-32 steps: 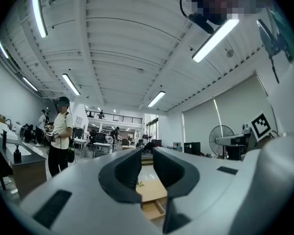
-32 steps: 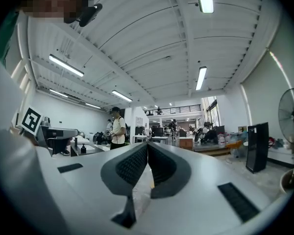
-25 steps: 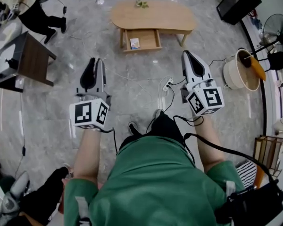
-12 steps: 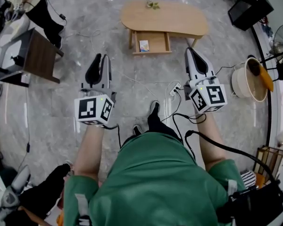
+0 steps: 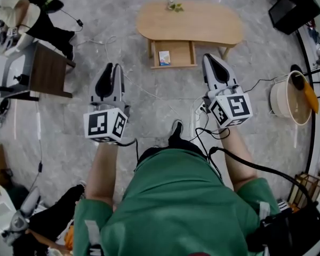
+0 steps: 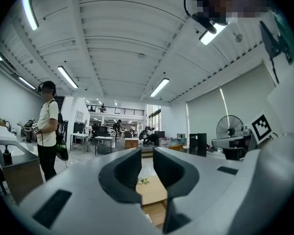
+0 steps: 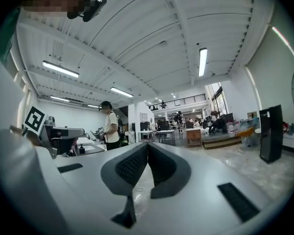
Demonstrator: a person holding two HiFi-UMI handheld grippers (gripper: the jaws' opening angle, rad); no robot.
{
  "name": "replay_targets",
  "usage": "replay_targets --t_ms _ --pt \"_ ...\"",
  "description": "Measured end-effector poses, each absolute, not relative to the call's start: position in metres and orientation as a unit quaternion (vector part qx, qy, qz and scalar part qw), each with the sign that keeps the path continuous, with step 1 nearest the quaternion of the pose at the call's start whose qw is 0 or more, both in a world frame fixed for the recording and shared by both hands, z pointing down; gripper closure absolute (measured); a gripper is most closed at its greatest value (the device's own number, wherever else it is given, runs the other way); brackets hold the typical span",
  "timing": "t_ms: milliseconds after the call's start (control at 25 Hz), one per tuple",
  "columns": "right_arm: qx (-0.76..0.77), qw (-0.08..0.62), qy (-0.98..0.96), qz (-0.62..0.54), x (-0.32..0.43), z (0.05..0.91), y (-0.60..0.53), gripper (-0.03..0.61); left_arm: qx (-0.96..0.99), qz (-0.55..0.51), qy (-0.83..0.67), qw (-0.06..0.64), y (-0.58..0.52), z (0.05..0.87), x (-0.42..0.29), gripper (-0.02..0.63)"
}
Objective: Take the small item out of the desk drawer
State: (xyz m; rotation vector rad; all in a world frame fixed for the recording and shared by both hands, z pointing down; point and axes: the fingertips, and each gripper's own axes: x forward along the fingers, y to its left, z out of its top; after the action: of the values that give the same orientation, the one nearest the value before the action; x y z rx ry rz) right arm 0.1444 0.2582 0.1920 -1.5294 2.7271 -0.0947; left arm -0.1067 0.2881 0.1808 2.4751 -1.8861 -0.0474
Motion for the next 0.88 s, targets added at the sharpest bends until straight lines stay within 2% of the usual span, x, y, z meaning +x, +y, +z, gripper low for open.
replay_targets --t_ms 400,880 --pt "-0.477 0.006 0.877 -0.051 0.179 0.208 0.174 0.555 0.788 -0.006 -0.615 0.021 0.212 0.188 -0.073 0.528" --pt "-0.494 -0.027 0.866 -0.066 0.165 0.243 0.051 0.555 0.796 -0.011 -0.604 0.051 0.077 0.229 -0.096 0.529"
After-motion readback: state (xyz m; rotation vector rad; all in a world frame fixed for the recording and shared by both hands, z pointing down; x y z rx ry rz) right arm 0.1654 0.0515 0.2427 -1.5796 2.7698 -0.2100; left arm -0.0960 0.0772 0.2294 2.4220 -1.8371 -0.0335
